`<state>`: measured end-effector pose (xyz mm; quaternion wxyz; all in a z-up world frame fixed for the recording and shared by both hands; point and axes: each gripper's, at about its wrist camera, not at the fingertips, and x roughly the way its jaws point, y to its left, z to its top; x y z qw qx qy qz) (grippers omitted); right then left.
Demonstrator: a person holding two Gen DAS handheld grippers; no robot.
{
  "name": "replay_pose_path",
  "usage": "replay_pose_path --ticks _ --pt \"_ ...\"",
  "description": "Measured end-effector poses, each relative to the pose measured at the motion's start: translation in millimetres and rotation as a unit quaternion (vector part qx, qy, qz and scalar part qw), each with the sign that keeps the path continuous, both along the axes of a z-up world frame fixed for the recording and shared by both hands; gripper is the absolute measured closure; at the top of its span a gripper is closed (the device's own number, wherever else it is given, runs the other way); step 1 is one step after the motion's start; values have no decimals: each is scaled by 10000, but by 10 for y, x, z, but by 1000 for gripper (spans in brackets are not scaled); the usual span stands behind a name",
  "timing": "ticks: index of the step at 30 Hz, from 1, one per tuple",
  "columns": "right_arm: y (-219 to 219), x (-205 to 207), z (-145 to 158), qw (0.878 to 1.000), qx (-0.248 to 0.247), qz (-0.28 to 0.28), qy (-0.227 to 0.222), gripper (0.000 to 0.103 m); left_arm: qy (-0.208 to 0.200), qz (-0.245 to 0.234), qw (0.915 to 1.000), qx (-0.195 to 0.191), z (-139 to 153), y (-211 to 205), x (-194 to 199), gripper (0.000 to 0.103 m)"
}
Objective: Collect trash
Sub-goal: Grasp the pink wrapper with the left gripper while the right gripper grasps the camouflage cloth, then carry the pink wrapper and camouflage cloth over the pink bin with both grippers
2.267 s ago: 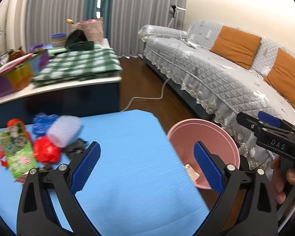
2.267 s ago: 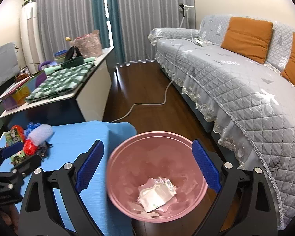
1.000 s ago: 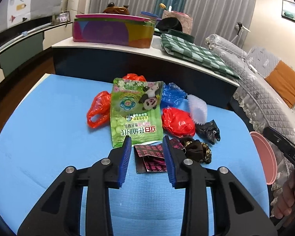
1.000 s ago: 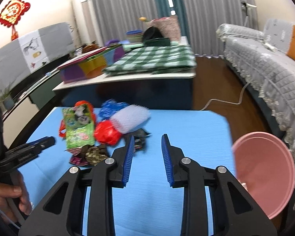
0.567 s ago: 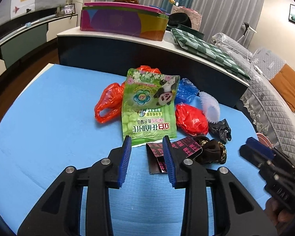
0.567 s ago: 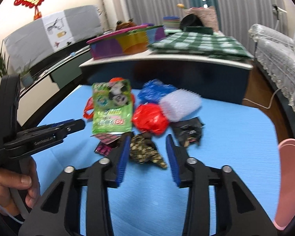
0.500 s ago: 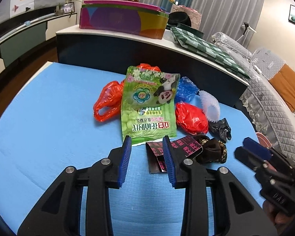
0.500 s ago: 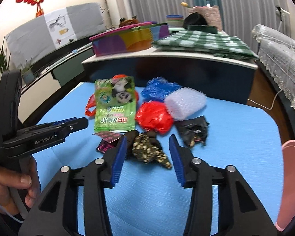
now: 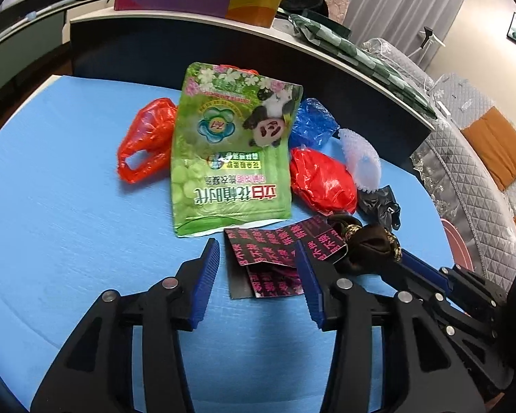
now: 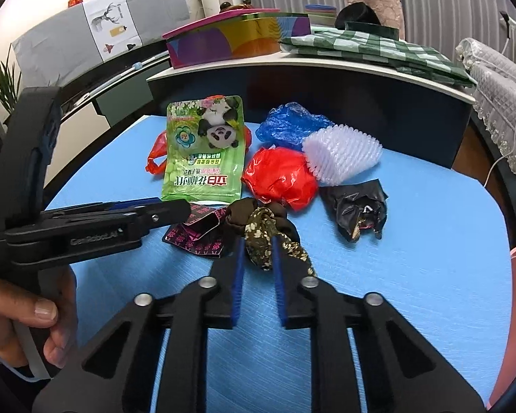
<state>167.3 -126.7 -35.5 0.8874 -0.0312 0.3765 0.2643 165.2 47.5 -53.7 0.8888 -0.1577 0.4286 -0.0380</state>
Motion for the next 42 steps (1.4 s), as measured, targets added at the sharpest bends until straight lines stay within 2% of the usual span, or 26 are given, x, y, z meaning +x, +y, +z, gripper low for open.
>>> replay_pose_path --ticks 4,8,11,17,25,42 --pt "-93 6 37 9999 42 -104 -47 97 71 -66 9999 60 -24 -89 39 59" --pt "-196 22 56 9997 78 -236 -59 97 14 -109 9998 141 11 -129 51 79" --pt "-250 30 74 9994 95 -309 -83 97 -44 -139 9997 220 50 -157 48 87" --pt "-359 19 144 9987 135 -467 -170 97 -263 -260 9986 385 161 -227 -7 96" --pt "-493 -94 277 9974 164 -598 -356 97 -568 -325 9962 573 335 -315 -86 102" --pt "-810 -437 585 9931 236 -883 -734 97 -1003 -450 9899 889 568 -520 -407 102"
